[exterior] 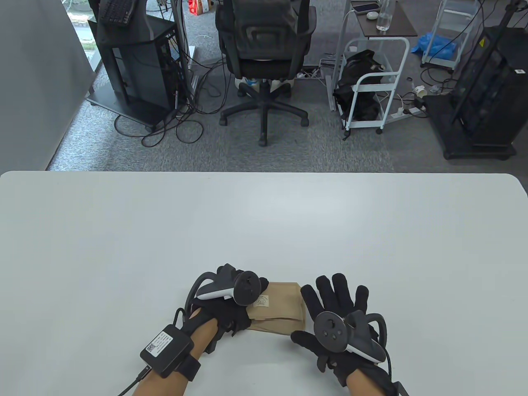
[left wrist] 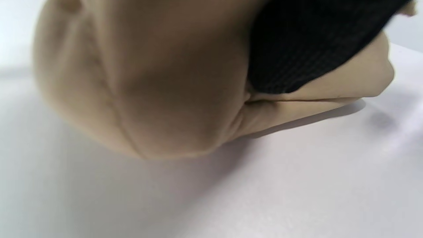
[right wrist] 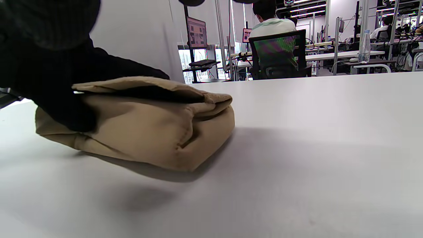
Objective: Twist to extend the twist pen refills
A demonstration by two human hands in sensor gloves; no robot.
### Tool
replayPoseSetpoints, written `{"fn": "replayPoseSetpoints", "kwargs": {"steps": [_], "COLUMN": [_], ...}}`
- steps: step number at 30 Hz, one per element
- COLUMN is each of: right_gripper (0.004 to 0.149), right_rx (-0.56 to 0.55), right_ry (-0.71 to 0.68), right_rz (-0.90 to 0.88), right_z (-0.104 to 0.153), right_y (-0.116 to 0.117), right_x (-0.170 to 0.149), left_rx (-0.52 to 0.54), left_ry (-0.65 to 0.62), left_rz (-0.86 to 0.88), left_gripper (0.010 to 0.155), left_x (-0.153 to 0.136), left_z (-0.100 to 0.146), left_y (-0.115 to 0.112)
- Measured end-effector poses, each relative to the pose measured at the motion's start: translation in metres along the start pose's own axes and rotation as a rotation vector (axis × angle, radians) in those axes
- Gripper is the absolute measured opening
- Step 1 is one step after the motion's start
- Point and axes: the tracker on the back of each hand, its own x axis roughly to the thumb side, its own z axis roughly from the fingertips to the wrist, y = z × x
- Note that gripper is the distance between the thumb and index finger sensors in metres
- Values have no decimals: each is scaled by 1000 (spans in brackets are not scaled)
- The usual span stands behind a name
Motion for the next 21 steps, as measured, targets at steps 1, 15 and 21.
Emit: {"fn": "replayPoseSetpoints", "kwargs": {"steps": [1, 15, 21], "right_gripper": [98, 98, 98], "right_rx": [1, 20, 14], "right_ry": [0, -9, -10], "right_rz": [0, -11, -31], "right_z": [0, -2, -2], "right_y": [0, 2, 1], "right_x": [0, 1, -1], "left_rx": [-20, 243, 342], "left_ry": [1, 128, 284], "left_rz": [11, 105, 90], "left_gripper": [103, 107, 78], "left_x": [-1, -23, -31], "left_z": [-1, 70, 94], "left_y": [-3, 21, 10]}}
